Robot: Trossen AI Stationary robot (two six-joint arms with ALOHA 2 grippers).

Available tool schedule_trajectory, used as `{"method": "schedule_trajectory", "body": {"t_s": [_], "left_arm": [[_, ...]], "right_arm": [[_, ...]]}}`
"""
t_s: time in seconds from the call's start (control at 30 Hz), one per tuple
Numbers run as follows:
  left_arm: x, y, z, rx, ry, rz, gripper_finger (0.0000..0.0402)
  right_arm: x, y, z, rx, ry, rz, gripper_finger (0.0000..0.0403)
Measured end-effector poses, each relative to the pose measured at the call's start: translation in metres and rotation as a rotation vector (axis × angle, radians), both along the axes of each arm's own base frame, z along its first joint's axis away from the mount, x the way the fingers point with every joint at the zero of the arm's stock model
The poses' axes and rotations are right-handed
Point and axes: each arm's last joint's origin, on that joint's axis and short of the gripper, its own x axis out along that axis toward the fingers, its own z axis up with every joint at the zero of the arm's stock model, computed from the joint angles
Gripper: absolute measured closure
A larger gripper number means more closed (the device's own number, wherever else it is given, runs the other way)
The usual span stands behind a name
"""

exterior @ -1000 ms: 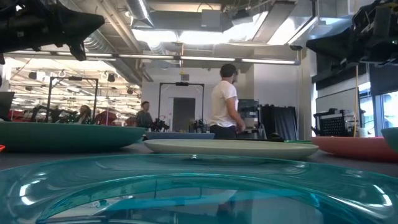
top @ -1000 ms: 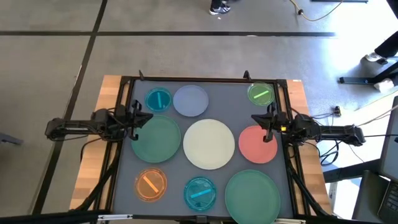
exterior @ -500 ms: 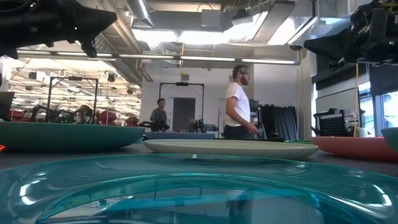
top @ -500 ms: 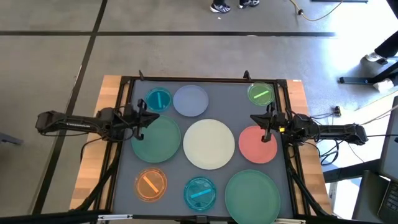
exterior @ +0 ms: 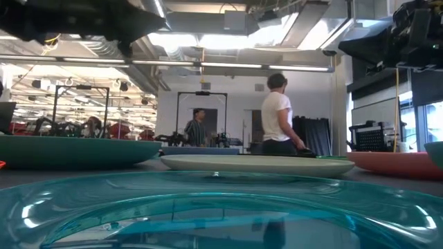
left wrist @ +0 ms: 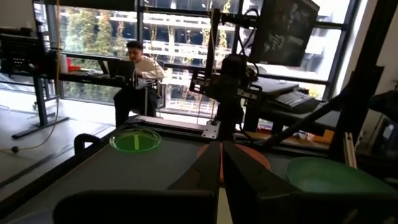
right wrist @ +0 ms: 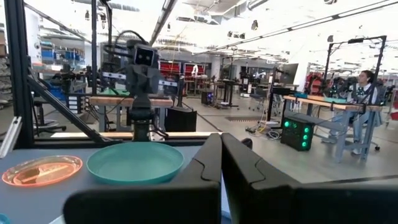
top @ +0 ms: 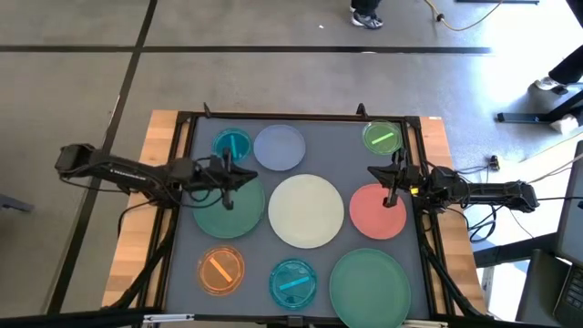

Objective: Stack plastic plates
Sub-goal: Stack the top green plate on top of the white plate

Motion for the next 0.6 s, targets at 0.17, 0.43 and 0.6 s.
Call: {"method": "schedule_trajectory", "body": {"t_s": [0.17, 0.43, 0.6], "left_arm": [[0.023, -0.005, 0.001, 0.024, 0.059, -0.017, 0.039], [0.05, -0.001, 0.016, 0.063, 0.057, 0.016, 0.039], [0.068, 0.0, 0.025, 0.044, 0.084, 0.029, 0.038]], "right_arm": [[0.0, 0.0, 0.001, -0.011, -0.003, -0.002, 0.04], [0.001, 0.0, -0.002, 0.011, 0.02, 0.013, 0.04], [-0.001, 0.0, 0.003, 0.004, -0.028, 0.013, 0.04]]}}
